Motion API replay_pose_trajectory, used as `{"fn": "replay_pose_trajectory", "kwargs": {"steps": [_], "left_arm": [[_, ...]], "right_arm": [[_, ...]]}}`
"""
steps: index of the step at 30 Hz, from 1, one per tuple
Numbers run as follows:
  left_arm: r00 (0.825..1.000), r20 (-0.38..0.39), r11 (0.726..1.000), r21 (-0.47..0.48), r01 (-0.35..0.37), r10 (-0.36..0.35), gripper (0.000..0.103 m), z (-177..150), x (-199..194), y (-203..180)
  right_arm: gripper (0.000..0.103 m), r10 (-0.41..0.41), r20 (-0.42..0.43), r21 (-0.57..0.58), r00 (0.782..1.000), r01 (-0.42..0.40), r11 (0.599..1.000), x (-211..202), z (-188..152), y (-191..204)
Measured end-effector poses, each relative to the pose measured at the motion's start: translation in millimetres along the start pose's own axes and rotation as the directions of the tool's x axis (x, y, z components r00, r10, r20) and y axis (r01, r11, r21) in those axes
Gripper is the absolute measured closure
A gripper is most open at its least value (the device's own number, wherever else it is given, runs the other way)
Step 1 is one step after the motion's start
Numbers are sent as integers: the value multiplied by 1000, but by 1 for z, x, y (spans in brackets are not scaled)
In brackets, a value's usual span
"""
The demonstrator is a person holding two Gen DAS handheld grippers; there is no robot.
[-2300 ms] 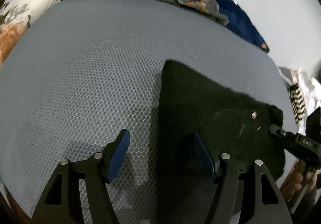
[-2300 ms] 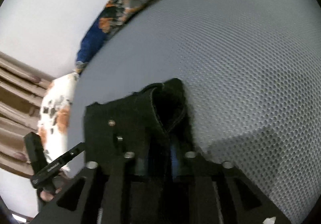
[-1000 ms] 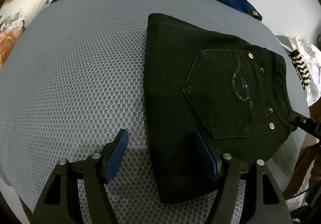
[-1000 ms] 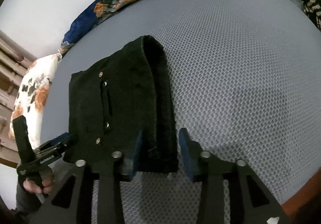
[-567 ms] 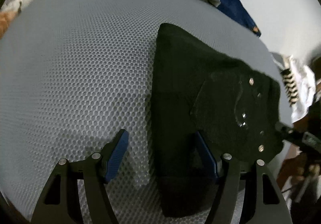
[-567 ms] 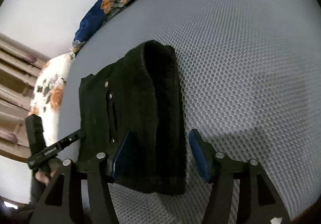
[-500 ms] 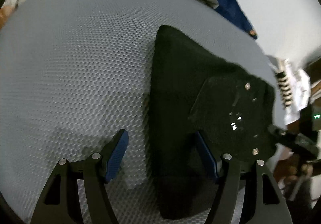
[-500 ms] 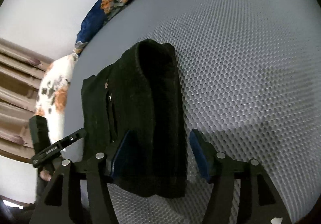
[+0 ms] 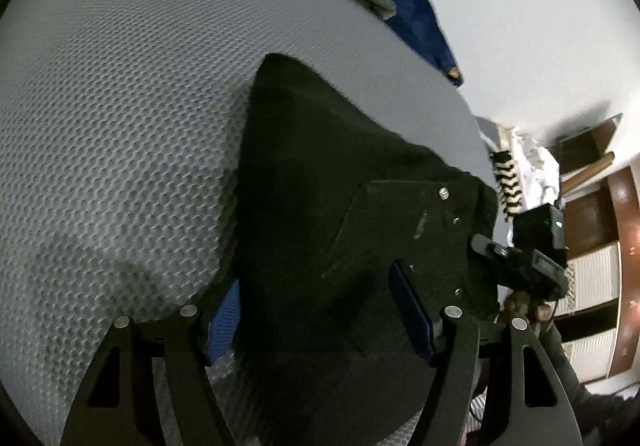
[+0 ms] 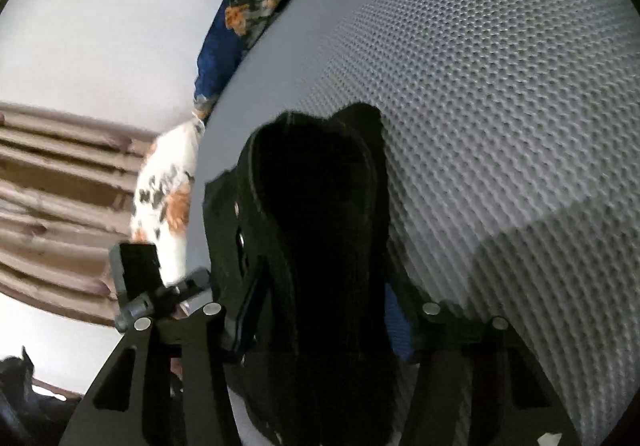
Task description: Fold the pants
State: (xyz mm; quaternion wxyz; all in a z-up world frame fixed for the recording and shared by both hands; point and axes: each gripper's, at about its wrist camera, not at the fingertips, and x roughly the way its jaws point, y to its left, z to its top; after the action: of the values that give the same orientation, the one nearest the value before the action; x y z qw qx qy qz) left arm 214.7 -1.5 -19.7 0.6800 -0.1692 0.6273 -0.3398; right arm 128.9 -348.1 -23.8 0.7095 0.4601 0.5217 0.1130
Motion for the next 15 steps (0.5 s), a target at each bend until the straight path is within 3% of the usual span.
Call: {"fn": "replay_pose_trajectory", "kwargs": {"steps": [2,5,8,15], "left_arm": [[1000,17,1000,12,3,-4,41,-1,2,-1],[999,40,999,26,-20,19,62,2,9,-7],[998,59,999,31,-9,7,80,5,5,-11],[993,120,997,80,-17,7,86,9,-19,-28]], "right_arm": [[58,7,26,19,1000,-7,1000,3,1,0],[72,-18,51,12,999,17,1000,4,-2,9],[78,-37,63,6,997,37,999,2,-1,21],[81,-60,93,-40,994,64,997,-2,6,60]]}}
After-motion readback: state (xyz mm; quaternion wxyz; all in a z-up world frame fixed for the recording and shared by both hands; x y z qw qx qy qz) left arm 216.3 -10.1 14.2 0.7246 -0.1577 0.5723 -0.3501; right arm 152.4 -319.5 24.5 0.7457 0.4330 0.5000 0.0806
